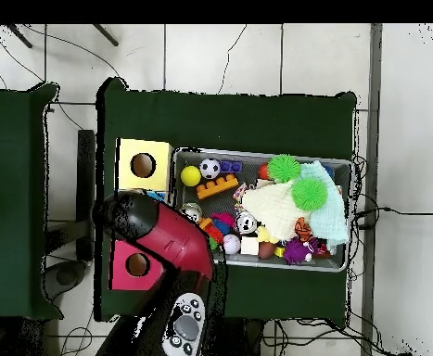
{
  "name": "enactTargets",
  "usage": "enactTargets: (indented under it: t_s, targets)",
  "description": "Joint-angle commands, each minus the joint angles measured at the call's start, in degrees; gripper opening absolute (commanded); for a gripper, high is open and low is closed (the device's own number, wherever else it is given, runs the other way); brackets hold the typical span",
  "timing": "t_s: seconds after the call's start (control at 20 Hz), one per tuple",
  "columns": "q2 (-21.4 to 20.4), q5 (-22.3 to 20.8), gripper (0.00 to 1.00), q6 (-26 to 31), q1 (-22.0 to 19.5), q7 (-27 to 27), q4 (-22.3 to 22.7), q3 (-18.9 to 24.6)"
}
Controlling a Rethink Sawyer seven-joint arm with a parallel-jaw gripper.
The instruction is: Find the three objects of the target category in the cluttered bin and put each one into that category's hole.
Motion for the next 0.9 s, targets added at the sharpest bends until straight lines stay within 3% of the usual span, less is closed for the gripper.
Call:
enactTargets:
  t_s: [0.05,0.3,0.65,0.9]
  targets:
    - [9.9,0.3,0.00,-7.8,-5.1,0.0,7.3,12.1]
    - [10.2,-1.5,0.00,-9.5,-6.2,-0.4,7.2,13.4]
    - [11.1,-4.7,0.00,-15.5,-10.9,-5.5,8.5,18.1]
    - [11.1,-6.9,0.00,-14.6,-13.7,-6.2,8.9,20.1]
